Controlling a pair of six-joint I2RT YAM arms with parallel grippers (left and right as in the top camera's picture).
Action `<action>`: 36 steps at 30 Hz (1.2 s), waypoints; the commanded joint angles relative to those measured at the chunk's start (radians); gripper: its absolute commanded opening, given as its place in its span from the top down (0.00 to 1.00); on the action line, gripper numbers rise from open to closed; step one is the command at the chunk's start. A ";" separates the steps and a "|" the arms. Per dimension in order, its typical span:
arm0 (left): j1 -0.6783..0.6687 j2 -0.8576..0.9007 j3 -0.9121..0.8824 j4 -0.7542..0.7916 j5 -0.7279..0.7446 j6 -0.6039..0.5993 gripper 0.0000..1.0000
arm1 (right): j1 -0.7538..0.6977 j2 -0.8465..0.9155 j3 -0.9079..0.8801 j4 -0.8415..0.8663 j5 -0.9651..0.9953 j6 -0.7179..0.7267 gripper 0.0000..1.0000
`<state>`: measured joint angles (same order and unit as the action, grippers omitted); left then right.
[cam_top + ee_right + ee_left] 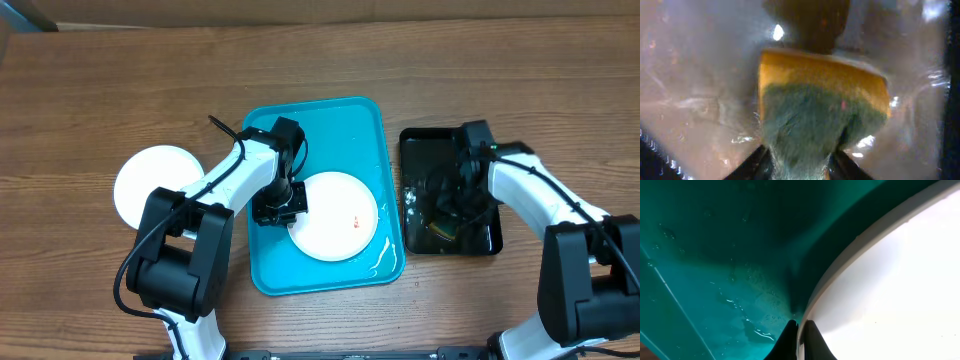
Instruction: Clean dirty plates on tray and stack at the side
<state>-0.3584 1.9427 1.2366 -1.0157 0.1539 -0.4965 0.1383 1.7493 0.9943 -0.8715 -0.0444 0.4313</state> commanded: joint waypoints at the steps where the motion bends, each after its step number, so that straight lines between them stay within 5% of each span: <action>1: -0.011 0.031 -0.028 0.037 -0.023 -0.021 0.96 | 0.002 -0.023 -0.037 0.045 0.000 0.022 0.84; 3: -0.010 0.031 -0.028 0.037 -0.023 -0.021 0.96 | 0.002 -0.024 -0.031 0.043 -0.001 0.011 0.96; 10: -0.010 0.031 -0.028 0.037 -0.023 -0.021 0.96 | 0.007 -0.074 0.102 -0.123 -0.027 -0.092 0.96; 20: -0.010 0.031 -0.028 0.038 -0.024 -0.020 0.96 | 0.079 -0.190 0.209 -0.211 -0.372 -0.227 0.96; 26: -0.009 0.030 -0.028 0.034 -0.053 -0.019 0.96 | 0.278 -0.187 0.176 -0.084 -0.369 -0.205 0.96; 36: 0.028 0.030 -0.028 0.003 -0.029 -0.065 0.96 | 0.571 -0.137 0.075 0.209 -0.067 0.032 0.96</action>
<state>-0.3466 1.9411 1.2366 -1.0080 0.1738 -0.5255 0.6605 1.5768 1.1042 -0.7193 -0.2363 0.3717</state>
